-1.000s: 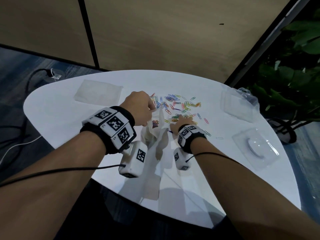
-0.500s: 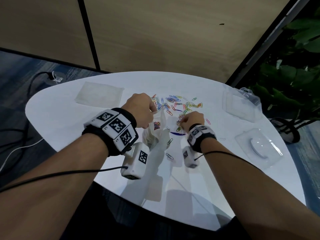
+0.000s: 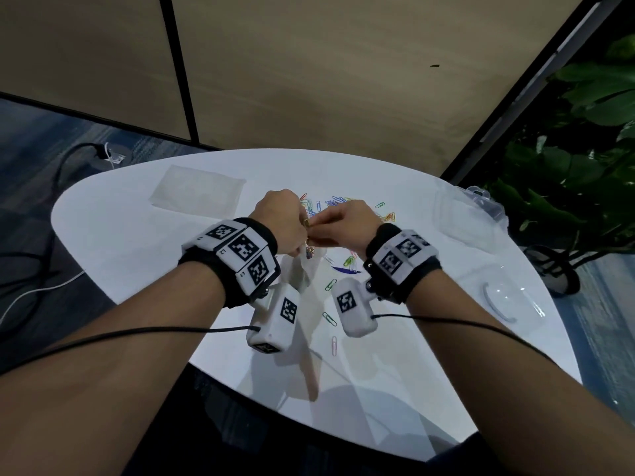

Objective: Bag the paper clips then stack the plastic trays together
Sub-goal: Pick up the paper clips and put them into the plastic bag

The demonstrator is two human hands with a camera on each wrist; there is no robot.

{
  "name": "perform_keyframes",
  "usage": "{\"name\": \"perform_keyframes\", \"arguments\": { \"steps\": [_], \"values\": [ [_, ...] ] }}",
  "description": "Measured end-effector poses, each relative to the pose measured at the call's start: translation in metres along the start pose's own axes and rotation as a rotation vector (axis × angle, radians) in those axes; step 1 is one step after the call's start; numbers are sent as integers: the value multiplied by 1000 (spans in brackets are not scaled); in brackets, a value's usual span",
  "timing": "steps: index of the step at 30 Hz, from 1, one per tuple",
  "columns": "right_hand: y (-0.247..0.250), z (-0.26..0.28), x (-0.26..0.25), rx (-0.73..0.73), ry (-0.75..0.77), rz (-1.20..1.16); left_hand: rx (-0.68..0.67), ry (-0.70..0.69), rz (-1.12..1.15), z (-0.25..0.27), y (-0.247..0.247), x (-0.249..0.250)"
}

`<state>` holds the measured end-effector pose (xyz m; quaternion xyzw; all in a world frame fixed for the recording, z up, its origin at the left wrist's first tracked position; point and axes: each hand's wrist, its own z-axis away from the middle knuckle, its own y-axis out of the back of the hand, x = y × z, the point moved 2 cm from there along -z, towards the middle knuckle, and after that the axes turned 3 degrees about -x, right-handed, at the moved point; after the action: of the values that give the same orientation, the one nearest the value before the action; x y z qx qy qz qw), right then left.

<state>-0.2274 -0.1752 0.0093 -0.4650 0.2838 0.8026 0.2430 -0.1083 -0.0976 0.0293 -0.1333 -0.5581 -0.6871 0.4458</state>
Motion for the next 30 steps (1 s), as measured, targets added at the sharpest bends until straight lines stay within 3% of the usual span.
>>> {"name": "perform_keyframes", "arguments": {
  "steps": [3, 6, 8, 11, 13, 15, 18, 23, 26, 30],
  "values": [
    [-7, 6, -5, 10, 51, 479, 23, 22, 54, -1, 1, -2],
    [12, 8, -8, 7, 38, 379, 27, 21, 48, 0, 2, -2],
    [49, 6, 5, 146, -28, 318, 25, 23, 53, 0, 4, -3],
    [123, 5, 65, 363, -370, 550, 19, 21, 37, 1, 7, -5],
    [166, 5, 129, 343, -624, 765, 16, 11, 26, 1, 9, -6],
    [186, 7, 181, 331, -736, 795, 16, -2, 3, 2, 11, -7],
    [160, 8, 174, 331, -589, 797, 15, -9, -21, 2, 11, -7],
    [91, -27, 116, 302, -303, 841, 11, -12, -27, -1, 7, -7],
    [71, -53, 100, 378, -245, 746, 16, -5, -20, -3, 6, -9],
    [71, -83, 95, 410, -275, 658, 21, 1, -37, -5, 7, -13]
  ]
}}
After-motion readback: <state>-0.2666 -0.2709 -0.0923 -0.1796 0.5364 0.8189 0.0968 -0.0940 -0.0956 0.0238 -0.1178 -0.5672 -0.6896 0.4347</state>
